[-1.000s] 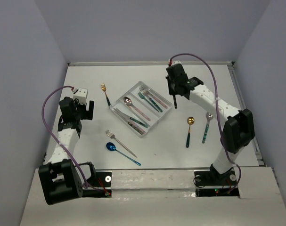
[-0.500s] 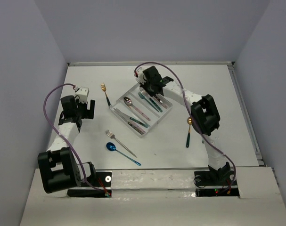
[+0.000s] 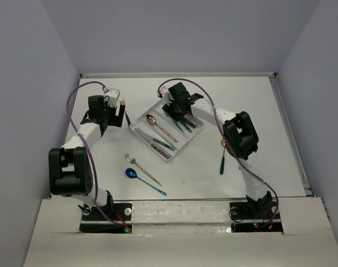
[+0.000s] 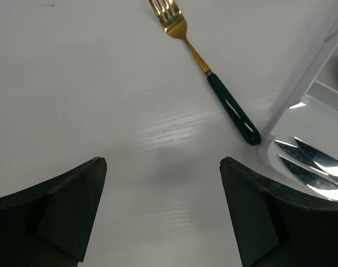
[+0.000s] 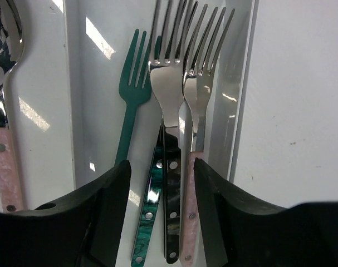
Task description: Sort the eating utensils into containers
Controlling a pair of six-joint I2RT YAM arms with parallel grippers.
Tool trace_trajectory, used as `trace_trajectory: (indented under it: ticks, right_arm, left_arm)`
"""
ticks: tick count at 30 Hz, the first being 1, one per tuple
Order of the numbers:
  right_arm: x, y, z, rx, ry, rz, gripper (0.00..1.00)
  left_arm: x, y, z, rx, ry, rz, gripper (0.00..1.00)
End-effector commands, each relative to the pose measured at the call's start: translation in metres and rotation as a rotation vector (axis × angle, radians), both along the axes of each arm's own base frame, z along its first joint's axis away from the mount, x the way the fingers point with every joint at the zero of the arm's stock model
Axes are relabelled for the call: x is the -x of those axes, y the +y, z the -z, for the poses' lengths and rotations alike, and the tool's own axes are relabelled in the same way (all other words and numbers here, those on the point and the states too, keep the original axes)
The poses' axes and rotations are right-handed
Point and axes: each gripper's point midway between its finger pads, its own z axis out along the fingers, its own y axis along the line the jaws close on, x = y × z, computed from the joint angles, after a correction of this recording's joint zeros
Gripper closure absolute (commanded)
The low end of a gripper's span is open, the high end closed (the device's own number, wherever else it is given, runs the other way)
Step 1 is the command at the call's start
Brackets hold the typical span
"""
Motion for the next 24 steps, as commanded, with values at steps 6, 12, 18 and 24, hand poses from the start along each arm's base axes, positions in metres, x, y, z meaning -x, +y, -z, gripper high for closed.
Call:
trace_trajectory:
  ticks: [6, 12, 18, 24]
  right_arm:
    - [-0.001, -0.01, -0.04, -0.045, -0.061, 0.086, 0.43]
    - [0.011, -0.017, -0.045, -0.07, -0.042, 0.129, 0.44]
    - [0.024, -0.018, -0.039, -0.07, -0.018, 0.131, 0.45]
    - [0.029, -0.018, -0.028, -0.069, 0.01, 0.128, 0.46]
  left_arm:
    - [-0.07, -0.022, -0.026, 0.205, -0.001, -0.076, 0.21]
    - [-0.091, -0.035, 0.007, 0.276, 0.103, -0.116, 0.3]
    - [-0.095, -0.059, 0.027, 0.285, 0.155, -0.1, 0.29]
    - [-0.096, -0.064, 0.053, 0.245, 0.225, -0.096, 0.28]
